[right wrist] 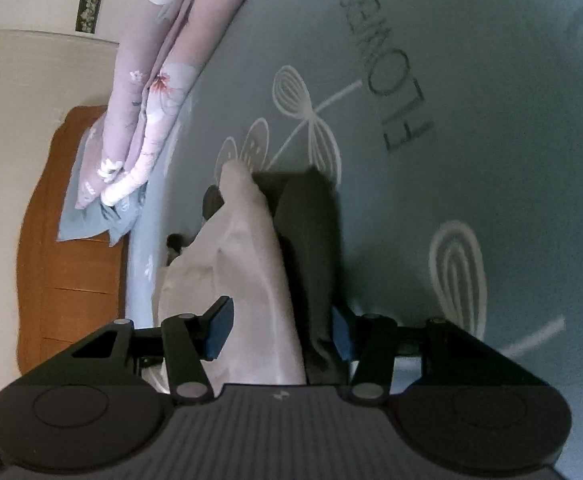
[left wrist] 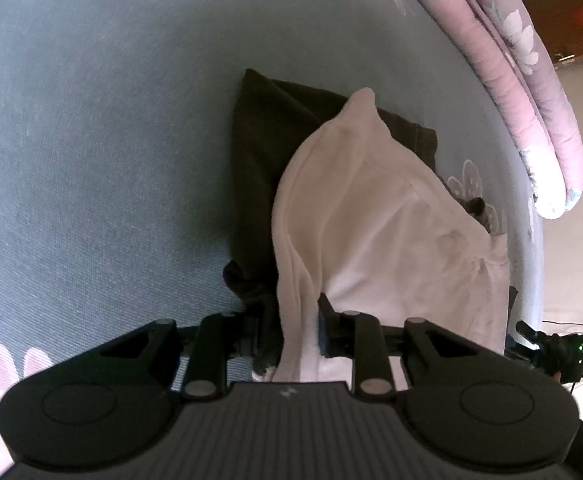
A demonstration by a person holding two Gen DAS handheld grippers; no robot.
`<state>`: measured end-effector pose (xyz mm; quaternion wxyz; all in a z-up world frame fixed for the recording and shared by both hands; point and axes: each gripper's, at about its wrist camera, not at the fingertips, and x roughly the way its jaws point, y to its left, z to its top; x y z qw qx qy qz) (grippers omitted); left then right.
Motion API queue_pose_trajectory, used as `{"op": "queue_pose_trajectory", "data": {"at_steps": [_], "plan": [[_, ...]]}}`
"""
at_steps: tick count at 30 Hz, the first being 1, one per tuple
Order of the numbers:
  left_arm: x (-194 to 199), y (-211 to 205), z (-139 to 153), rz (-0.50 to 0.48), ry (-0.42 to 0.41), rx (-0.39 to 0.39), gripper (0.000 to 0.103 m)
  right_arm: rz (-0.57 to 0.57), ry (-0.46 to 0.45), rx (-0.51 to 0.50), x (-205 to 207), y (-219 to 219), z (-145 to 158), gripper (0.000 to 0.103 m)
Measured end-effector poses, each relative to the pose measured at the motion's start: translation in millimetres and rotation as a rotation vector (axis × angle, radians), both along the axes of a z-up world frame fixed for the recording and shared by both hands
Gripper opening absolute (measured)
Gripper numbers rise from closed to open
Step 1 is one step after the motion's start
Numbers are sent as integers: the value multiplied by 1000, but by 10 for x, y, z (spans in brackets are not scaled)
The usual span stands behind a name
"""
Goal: Fold clothes
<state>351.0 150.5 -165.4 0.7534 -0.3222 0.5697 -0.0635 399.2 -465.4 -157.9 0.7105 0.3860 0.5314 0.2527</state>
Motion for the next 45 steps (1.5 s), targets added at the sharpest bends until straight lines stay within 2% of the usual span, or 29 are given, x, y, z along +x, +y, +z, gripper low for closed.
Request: {"op": "queue_pose_trajectory", "data": {"at_steps": [4, 8, 13, 18, 22, 25, 26, 28, 30, 32, 35, 37, 38, 40, 42, 45], "plan": [[6, -8, 38, -30, -12, 25, 28, 10, -35, -7, 102, 112, -13, 56], [-14, 4, 16, -23, -21, 17, 29, 72, -42, -37, 78, 169, 24, 56], [-38, 18, 10, -17, -39, 15, 29, 30, -38, 7, 23, 138, -48, 56], [-11, -1, -14, -1, -71, 14, 28, 93, -65, -25, 187, 401, -31, 56], [19, -9, -21, -3, -94, 9, 29, 116, -76, -59, 180, 435, -7, 56], [-16, 1, 20, -21, -94, 28, 31, 129, -77, -121, 180, 456, 31, 42], [-30, 3, 38, -29, -93, 39, 32, 131, -80, -151, 175, 466, 40, 29], [-52, 5, 72, -37, -93, 63, 38, 119, -76, -168, 158, 447, 40, 26], [-66, 2, 90, -37, -102, 85, 40, 121, -90, -194, 137, 471, 64, 26], [-78, -18, 59, -34, -121, 92, 37, 136, -118, -253, 108, 542, 118, 24], [-98, -77, 65, -24, -145, 113, 23, 130, -127, -322, 72, 626, 186, 21], [-116, -150, 111, -32, -148, 153, 22, 126, -135, -372, 41, 693, 235, 21], [-116, -187, 137, -43, -146, 178, 23, 121, -134, -393, 32, 728, 251, 22], [-114, -212, 168, -37, -128, 213, 36, 106, -128, -417, 21, 771, 271, 22], [-124, -188, 183, -21, -98, 215, 42, 86, -122, -408, 15, 770, 252, 22], [-179, -139, 238, -5, -102, 253, 52, 59, -117, -391, 0, 787, 225, 22]]}}
